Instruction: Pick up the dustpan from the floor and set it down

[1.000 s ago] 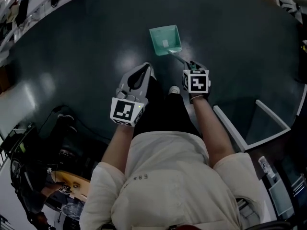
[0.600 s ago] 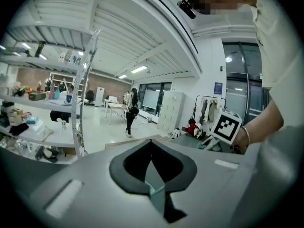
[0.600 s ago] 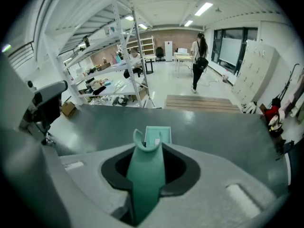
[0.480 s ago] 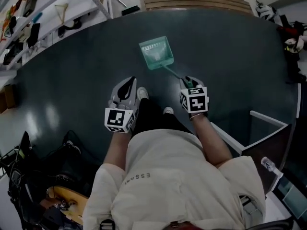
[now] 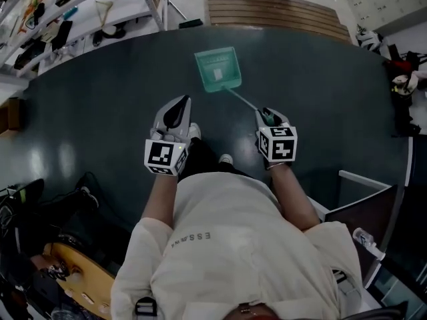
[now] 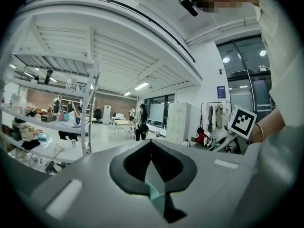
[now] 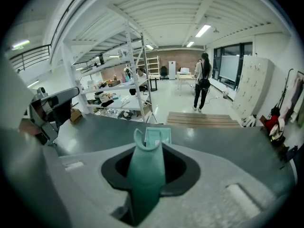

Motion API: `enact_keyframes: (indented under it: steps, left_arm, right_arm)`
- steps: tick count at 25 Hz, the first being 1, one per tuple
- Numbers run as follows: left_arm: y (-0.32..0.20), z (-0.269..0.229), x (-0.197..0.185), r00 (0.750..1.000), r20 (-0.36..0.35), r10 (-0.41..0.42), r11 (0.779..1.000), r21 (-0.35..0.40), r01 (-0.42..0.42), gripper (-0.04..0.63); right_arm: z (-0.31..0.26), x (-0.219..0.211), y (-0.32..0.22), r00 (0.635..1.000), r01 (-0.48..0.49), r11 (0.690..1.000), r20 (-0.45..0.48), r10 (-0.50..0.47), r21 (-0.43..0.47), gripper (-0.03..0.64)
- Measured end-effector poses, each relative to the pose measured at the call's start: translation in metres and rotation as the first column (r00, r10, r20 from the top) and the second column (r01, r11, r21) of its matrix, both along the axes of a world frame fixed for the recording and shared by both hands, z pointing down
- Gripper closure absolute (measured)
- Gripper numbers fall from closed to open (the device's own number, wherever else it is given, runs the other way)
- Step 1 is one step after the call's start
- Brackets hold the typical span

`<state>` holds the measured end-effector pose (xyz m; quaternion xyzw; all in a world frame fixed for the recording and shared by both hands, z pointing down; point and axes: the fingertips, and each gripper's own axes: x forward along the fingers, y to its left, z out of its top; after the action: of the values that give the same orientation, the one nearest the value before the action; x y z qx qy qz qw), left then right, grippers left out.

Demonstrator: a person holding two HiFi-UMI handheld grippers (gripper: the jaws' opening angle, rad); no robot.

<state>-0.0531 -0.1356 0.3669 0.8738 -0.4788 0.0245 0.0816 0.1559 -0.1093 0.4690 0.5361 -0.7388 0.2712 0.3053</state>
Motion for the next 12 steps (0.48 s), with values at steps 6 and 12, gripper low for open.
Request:
enact_keyframes:
  steps: [6,12]
  left_arm:
    - [0.011,0.003,-0.017,0.998,-0.015,-0.054,0.998,-0.017,0.054,0.591]
    - [0.004,0.014,-0.023,0.998,-0.022,-0.059,0.997,-0.050,0.057,0.591]
  right_arm:
    - [-0.005,-0.001,0.008,1.000,0.004,1.000,0.008,-0.004,0.028,0.541]
    - [0.001,-0.009,-0.003,1.000,-0.003,1.000,0.003,0.002,0.009,0.541]
